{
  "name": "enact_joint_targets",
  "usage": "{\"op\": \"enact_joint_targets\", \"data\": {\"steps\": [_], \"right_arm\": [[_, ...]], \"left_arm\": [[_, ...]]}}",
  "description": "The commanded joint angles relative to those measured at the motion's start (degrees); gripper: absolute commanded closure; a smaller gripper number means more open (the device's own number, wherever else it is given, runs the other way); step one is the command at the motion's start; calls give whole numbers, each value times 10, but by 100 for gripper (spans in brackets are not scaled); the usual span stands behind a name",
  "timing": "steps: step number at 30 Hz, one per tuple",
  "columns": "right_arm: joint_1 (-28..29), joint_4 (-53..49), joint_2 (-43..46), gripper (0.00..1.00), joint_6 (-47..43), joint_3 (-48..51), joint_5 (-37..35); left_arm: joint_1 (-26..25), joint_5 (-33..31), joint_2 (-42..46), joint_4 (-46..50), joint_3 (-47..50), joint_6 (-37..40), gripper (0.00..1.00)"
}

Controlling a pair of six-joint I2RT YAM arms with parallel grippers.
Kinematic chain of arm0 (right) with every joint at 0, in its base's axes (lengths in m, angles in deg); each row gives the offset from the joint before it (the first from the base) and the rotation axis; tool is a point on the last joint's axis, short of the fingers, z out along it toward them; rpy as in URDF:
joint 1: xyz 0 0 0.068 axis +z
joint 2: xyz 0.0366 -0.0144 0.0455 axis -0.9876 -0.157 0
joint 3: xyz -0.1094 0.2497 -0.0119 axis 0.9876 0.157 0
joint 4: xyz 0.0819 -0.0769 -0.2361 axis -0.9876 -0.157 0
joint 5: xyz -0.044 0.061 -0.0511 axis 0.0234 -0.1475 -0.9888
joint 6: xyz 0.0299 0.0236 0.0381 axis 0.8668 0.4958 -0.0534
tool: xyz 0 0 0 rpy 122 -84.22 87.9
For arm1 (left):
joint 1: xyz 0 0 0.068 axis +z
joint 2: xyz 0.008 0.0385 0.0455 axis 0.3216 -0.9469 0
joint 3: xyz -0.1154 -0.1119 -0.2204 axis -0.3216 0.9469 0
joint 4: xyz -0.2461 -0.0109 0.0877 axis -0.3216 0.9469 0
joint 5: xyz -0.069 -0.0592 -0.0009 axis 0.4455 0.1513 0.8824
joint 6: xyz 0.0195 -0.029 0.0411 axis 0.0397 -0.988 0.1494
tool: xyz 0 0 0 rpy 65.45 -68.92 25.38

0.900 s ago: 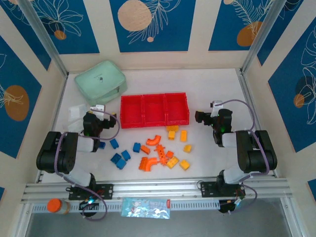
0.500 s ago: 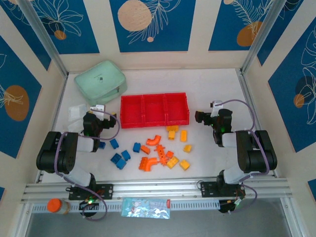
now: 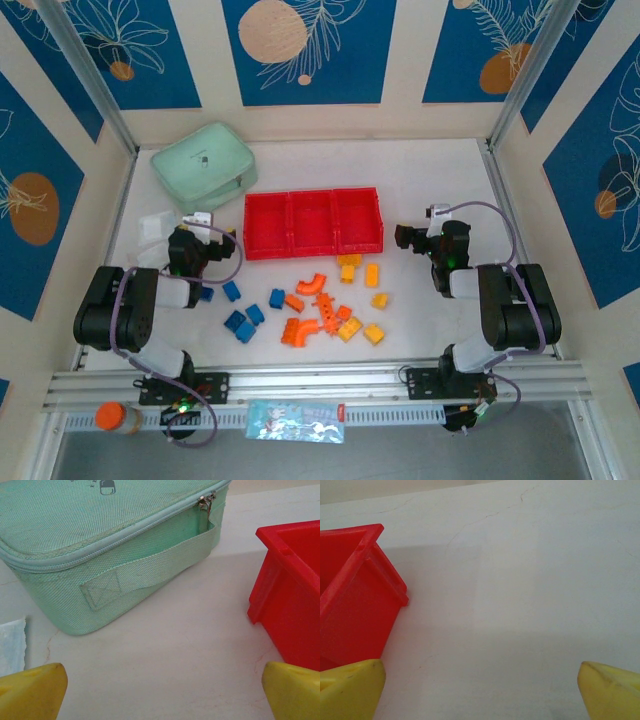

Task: Sort the legos into containers by color
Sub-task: Pick up the lego from the middle-left of the table.

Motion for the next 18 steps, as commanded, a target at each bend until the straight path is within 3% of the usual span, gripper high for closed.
{"op": "enact_joint_targets", "data": {"steps": [1,9,14,18], "right_arm": [[-3,15,4,1,-10,-9,10],[-2,17,5,1,-10,-7,9],[3,11,32,1,-10,0,-5],[3,-55,76,1,-1,-13,-20]], "left_arm": [[3,15,1,4,-9,8,1],[3,2,3,-2,-5,3,1],[3,-15,27,-58,34,-5,1],[3,-32,76,-62,59,-9,1]]}}
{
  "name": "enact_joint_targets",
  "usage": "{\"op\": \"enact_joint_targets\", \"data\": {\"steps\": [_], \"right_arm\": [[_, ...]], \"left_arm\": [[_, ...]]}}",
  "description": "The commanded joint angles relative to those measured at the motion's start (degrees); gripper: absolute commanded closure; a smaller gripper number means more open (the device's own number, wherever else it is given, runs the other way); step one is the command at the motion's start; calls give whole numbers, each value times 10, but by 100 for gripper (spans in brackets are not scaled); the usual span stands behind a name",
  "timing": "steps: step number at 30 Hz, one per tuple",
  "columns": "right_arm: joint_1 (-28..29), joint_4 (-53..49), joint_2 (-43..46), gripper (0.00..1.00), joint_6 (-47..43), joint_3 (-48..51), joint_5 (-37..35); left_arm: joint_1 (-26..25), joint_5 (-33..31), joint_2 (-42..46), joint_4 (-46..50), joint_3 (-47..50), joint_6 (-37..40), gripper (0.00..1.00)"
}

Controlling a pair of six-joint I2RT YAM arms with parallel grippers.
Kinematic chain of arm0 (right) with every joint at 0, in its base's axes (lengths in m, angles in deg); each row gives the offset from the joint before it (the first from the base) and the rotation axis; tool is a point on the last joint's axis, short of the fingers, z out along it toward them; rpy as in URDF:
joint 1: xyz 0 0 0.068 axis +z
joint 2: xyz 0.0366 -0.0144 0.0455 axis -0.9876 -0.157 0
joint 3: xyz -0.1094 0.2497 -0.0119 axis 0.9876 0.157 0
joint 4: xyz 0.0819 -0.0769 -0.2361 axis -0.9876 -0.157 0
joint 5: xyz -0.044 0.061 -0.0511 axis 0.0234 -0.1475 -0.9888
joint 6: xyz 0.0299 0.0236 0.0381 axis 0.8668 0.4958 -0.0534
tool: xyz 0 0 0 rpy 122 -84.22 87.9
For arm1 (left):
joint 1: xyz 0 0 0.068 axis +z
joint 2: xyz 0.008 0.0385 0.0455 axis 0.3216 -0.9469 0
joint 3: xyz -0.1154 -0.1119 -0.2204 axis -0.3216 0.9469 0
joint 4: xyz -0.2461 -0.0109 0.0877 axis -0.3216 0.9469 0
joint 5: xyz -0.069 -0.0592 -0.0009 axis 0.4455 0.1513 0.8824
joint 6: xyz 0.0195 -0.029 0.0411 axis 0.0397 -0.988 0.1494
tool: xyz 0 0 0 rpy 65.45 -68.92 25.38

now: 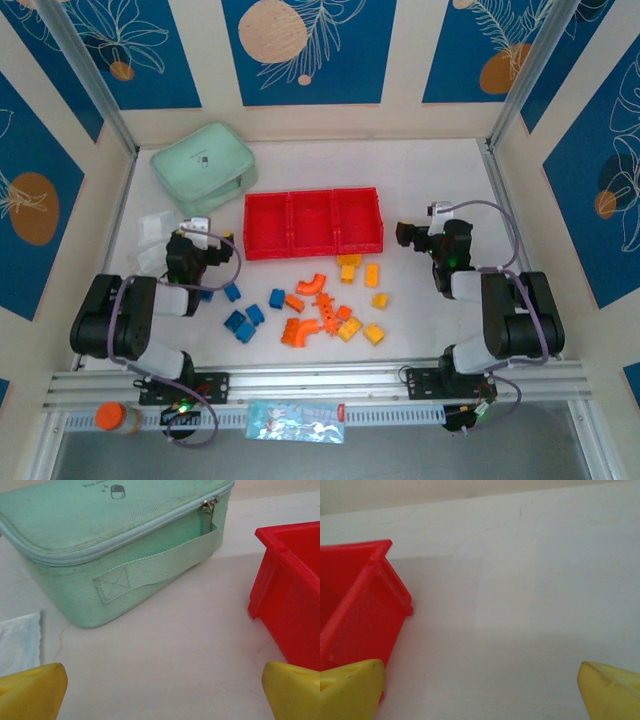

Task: Sort the legos into containers by color
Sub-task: Pick up the lego from the middle-left of the table.

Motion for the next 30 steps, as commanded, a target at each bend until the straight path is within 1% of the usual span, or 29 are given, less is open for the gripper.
{"op": "enact_joint_targets", "data": {"steps": [1,3,7,9,13,14,16,17,19,21,22,26,30], "right_arm": [[-1,-65,49,1,9,-21,-16],[-10,-126,81,1,36,-38,-13],[-47,-216,146,1,102,-60,37],[-65,-264,172,1,144,-74,50],[-102,-402,211,1,287,-114,61],[-110,-419,214,1,306,-115,81],[-123,-413,217,1,316,-108,142],[-124,-417,221,1,321,-106,153],[-118,-428,229,1,325,-103,156],[-106,-437,233,1,316,-104,178],[-95,-453,235,1,308,-110,184],[-37,-534,239,1,277,-144,174],[27,-587,238,1,253,-167,165]], "left_arm": [[3,-20,54,-21,16,-8,1],[3,-29,94,24,13,-15,1],[3,-39,185,162,-15,-43,1],[3,-47,222,226,-35,-67,1],[5,-62,279,342,-76,-152,0],[5,-64,287,368,-83,-182,1],[6,-54,295,378,-83,-213,1],[6,-44,299,383,-81,-227,1],[6,-38,302,407,-86,-255,1],[6,-29,306,472,-110,-272,1],[6,-12,308,504,-124,-276,1],[4,50,319,590,-154,-301,1],[-11,103,332,667,-176,-324,1]]}}
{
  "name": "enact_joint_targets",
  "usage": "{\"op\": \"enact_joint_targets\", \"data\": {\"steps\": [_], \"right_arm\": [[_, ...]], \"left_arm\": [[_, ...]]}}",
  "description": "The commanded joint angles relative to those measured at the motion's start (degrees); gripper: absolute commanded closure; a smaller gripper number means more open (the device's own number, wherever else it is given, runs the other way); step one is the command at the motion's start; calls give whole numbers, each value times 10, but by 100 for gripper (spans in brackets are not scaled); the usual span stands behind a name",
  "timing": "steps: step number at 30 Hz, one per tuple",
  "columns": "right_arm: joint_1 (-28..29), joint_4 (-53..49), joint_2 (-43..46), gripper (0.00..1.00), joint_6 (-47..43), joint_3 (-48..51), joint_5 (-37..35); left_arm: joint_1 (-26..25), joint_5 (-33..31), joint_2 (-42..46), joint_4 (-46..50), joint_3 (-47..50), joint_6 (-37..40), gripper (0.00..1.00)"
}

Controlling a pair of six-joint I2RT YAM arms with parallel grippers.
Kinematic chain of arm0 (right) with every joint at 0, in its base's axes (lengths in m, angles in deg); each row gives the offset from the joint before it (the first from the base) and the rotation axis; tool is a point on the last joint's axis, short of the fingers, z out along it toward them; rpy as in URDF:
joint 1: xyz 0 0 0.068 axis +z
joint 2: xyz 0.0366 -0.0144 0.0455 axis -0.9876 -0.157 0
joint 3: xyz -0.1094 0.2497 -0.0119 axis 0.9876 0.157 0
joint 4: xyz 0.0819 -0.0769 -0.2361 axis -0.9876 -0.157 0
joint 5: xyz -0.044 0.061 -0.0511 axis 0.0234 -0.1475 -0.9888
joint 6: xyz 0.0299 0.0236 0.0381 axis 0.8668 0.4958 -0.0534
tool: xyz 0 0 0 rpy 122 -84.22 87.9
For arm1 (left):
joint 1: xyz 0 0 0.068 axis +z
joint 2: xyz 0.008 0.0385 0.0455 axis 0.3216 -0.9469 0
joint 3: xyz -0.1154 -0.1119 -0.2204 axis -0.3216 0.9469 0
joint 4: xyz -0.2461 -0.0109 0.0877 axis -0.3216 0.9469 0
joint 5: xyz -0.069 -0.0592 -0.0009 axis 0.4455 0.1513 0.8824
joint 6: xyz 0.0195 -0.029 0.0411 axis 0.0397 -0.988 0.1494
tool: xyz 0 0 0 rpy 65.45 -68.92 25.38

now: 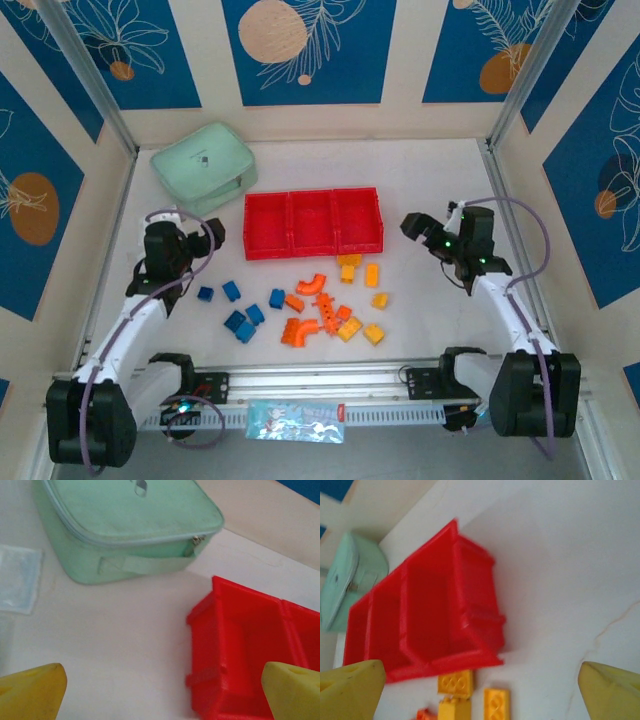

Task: Sort the legos into containers by color
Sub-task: Pick up the lego from the middle-left of the table.

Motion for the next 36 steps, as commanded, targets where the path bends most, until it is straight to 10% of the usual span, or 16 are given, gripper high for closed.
{"op": "enact_joint_targets", "data": {"steps": [1,20,36], "right_arm": [[45,-78,10,1,-30,-34,11],[356,-114,-38,1,8,-43,-23],[399,-87,-50,1,33,-32,-56]], "left_arm": [[-17,68,21,117,-30,-34,1],[-355,-10,-49,385,-132,-15,9],[-415,-44,-255,381,-187,9,26]]}}
